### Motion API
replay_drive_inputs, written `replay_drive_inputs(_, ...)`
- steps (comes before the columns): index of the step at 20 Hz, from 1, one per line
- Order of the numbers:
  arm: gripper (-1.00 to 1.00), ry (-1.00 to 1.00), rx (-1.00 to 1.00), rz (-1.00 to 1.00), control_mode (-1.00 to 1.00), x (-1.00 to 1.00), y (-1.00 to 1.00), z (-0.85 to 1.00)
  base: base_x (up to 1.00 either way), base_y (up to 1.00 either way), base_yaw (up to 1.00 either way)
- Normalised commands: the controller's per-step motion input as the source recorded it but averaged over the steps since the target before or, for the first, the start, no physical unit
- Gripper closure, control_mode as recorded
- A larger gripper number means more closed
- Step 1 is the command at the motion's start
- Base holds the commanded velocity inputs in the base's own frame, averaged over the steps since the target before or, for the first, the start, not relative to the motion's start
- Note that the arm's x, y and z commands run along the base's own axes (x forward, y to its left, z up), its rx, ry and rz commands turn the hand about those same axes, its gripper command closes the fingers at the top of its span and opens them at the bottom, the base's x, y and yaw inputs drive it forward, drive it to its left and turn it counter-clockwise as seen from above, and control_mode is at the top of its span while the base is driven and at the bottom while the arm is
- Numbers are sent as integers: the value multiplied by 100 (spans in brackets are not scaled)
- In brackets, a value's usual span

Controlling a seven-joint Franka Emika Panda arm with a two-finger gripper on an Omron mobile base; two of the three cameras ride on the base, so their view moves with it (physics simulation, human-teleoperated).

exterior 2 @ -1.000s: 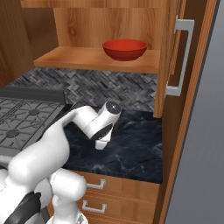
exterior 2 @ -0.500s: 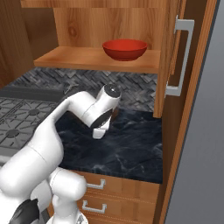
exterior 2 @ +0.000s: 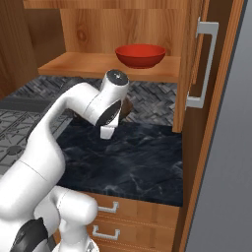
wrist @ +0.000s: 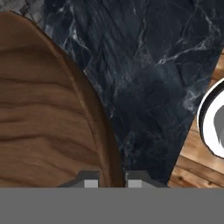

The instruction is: Open the cabinet. Pick the bowls from the counter and place them in the cabinet. Then close the cabinet.

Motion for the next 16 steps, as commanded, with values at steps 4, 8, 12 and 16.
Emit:
replay_drive_inputs(4,100,-15,0,3,-100,0,9,59,0,0,0)
replay_drive_inputs(8,100,-20,0,4,-100,0,23,53,0,0,0)
replay_drive_inputs(12,100,-19,0,2,-100,0,21,44,0,0,0)
replay_drive_inputs(16,100,-18,-1,0,-100,7,25,37,0,0,0)
